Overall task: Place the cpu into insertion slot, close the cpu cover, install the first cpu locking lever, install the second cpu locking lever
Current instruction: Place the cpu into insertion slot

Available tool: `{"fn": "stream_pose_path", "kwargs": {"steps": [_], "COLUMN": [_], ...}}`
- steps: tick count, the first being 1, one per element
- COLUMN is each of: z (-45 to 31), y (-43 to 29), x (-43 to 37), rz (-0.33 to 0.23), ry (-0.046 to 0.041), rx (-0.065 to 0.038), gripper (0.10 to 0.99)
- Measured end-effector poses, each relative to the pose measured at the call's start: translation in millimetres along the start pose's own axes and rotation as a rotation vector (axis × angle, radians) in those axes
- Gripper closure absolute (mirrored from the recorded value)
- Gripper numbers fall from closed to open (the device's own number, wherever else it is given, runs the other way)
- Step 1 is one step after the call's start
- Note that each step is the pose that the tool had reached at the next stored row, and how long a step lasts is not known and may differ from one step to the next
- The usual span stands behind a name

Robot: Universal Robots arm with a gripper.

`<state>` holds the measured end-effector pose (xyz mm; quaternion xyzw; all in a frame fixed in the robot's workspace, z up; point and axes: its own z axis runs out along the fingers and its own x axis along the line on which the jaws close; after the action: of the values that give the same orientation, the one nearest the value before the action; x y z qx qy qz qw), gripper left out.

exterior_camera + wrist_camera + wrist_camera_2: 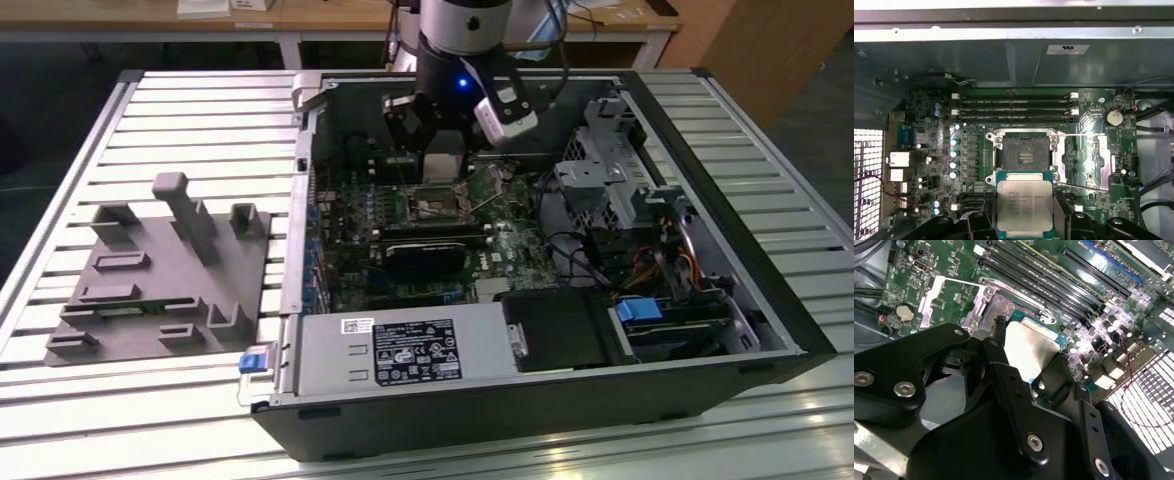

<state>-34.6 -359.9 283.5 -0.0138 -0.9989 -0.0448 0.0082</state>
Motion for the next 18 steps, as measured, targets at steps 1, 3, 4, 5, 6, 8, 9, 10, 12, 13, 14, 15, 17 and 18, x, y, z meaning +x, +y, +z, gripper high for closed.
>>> {"fn": "stream_pose_path", "kwargs": {"steps": [1,3,4,5,6,8,9,10,12,13,14,15,17,18], "z": [0.6,1.4,1.7,2.1,2.6,3.4,3.9,4.2,5.1,5.6,6.0,6.4,7.2,7.6], "y": [-0.1,-0.1,-0.2,-0.2,-0.2,-0.3,-0.3,-0.4,-0.4,-0.5,-0.5,-0.6,-0.6,-0.7], "x": [0.0,0.0,0.0,0.0,0.0,-0.1,-0.1,-0.1,-0.1,-0.1,-0.1,-0.1,-0.1,-0.1], "rz": [0.014,0.05,0.069,0.087,0.105,0.141,0.159,0.176,0.214,0.232,0.25,0.268,0.303,0.322], "ry": [-0.0012,-0.0043,-0.006,-0.0077,-0.0093,-0.0126,-0.0142,-0.0157,-0.0191,-0.0207,-0.0224,-0.024,-0.0272,-0.0288], "rx": [0.0,-0.001,-0.001,-0.002,-0.002,-0.003,-0.003,-0.003,-0.004,-0.004,-0.004,-0.005,-0.005,-0.006], "gripper": [0.549,0.549,0.549,0.549,0.549,0.549,0.549,0.549,0.549,0.549,0.549,0.549,0.549,0.549]}}
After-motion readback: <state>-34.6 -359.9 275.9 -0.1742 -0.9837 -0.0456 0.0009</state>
